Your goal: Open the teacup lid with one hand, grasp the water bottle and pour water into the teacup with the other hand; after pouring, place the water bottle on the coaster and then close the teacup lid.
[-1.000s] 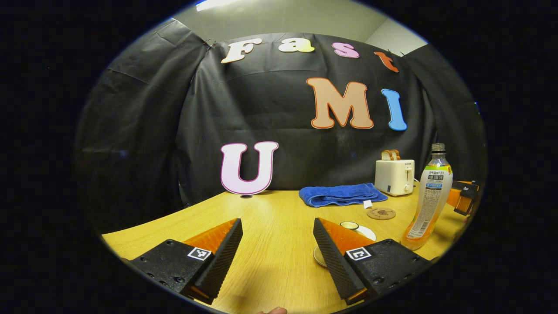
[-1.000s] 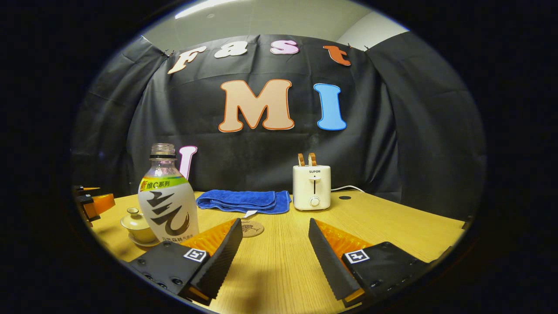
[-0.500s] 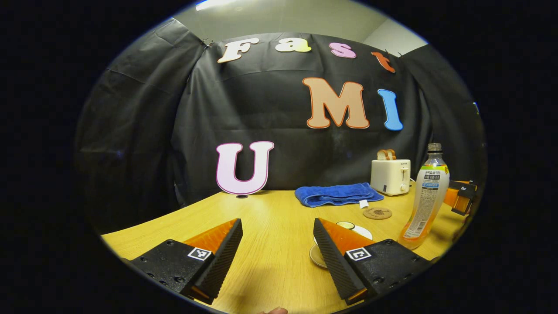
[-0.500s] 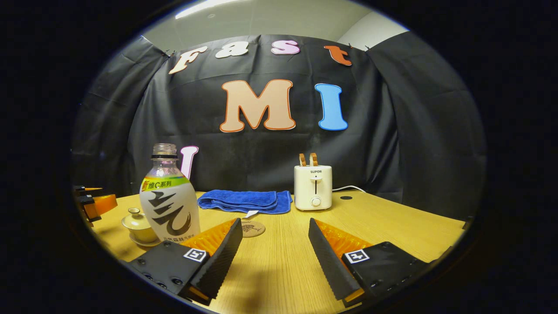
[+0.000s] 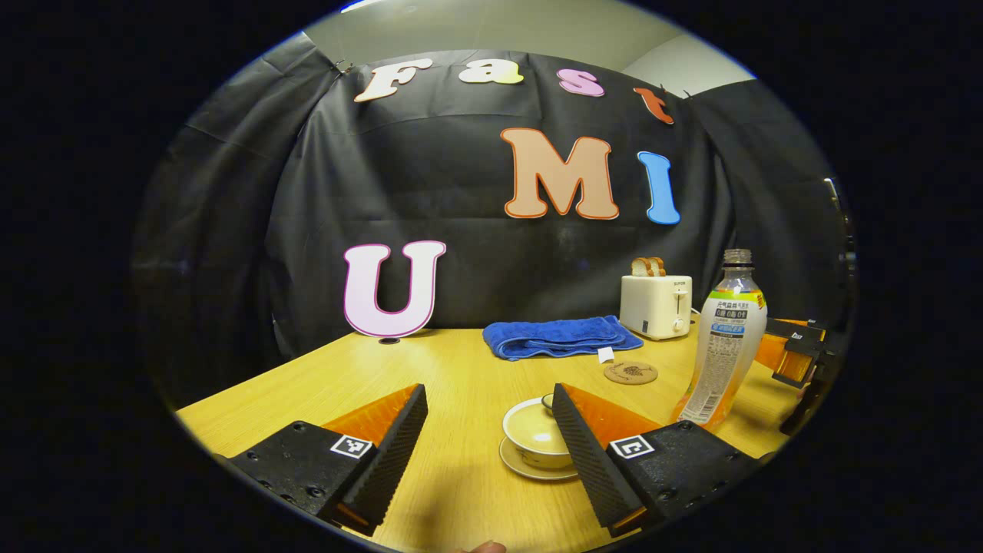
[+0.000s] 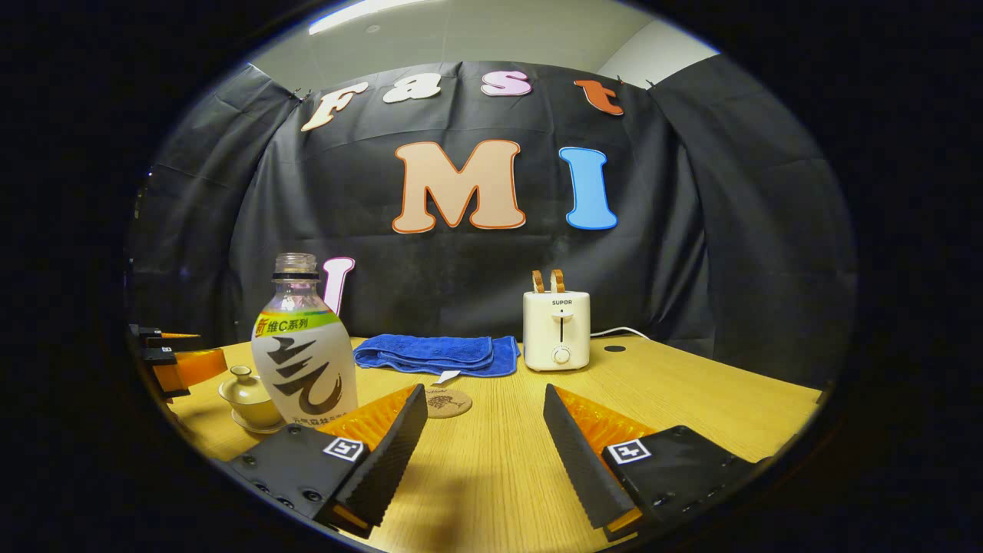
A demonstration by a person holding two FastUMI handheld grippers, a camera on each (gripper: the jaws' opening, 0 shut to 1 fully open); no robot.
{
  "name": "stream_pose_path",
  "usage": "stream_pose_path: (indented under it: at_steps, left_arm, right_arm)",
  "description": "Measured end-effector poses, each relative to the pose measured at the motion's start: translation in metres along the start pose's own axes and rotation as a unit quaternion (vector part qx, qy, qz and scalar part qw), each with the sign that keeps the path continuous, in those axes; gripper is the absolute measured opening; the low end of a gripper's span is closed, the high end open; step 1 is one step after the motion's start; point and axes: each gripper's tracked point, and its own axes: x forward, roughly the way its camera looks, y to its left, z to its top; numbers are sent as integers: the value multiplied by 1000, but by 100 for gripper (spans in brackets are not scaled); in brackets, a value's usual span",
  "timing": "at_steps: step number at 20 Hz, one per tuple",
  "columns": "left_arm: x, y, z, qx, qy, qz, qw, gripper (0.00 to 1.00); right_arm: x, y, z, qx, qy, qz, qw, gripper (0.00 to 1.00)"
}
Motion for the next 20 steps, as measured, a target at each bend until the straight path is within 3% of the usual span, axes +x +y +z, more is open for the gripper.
stream_pose_path:
  at_steps: [9, 20]
  left_arm:
    - [18, -34, -9, 20, 35, -48, 998, 97]
    - [30, -40, -32, 52, 86, -48, 994, 93]
  right_arm:
    - [0, 0, 0, 0, 0, 2, 1000, 94]
    - [1, 3, 0, 0, 0, 8, 1000, 95]
